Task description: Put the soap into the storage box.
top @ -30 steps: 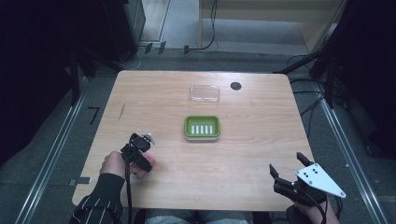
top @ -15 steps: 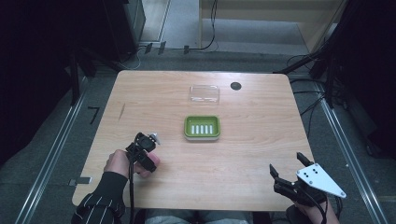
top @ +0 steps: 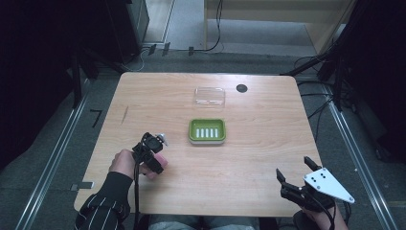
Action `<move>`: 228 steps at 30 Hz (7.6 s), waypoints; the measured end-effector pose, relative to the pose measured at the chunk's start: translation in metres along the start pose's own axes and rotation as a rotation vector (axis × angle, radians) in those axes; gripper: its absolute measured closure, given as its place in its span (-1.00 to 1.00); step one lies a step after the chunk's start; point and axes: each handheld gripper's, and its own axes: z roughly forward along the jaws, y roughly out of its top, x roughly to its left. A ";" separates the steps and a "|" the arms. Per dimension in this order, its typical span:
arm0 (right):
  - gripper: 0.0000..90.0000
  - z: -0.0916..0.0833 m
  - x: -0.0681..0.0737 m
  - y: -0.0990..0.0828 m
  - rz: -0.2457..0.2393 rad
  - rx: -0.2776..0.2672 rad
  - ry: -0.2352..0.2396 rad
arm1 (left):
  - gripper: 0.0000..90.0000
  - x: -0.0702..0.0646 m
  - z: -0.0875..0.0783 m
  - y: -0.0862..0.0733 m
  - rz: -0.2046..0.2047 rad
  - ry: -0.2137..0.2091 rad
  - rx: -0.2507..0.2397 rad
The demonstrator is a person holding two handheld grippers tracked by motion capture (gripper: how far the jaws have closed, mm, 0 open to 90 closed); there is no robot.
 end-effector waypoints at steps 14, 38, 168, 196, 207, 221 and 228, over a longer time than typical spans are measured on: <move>-0.70 0.000 0.000 0.000 0.000 0.000 0.002 | -0.14 -0.005 -0.004 0.016 0.061 0.005 0.000; -0.70 0.000 0.000 0.000 0.002 0.003 0.003 | -0.14 -0.013 -0.013 0.044 0.168 0.001 -0.002; -0.70 -0.027 -0.011 -0.015 0.048 0.025 -0.080 | -0.14 -0.025 -0.040 0.151 0.533 -0.021 -0.005; -0.70 -0.034 -0.012 -0.019 0.053 0.032 -0.107 | -0.14 -0.024 -0.038 0.169 0.583 -0.007 -0.015; -0.70 -0.039 -0.014 -0.021 0.060 0.037 -0.122 | -0.14 -0.024 -0.037 0.177 0.595 -0.008 -0.019; -0.70 -0.044 -0.014 -0.023 0.062 0.043 -0.138 | -0.14 -0.025 -0.034 0.184 0.624 0.001 -0.028; -0.70 -0.048 -0.015 -0.025 0.069 0.047 -0.152 | -0.14 -0.028 -0.030 0.193 0.646 0.008 -0.035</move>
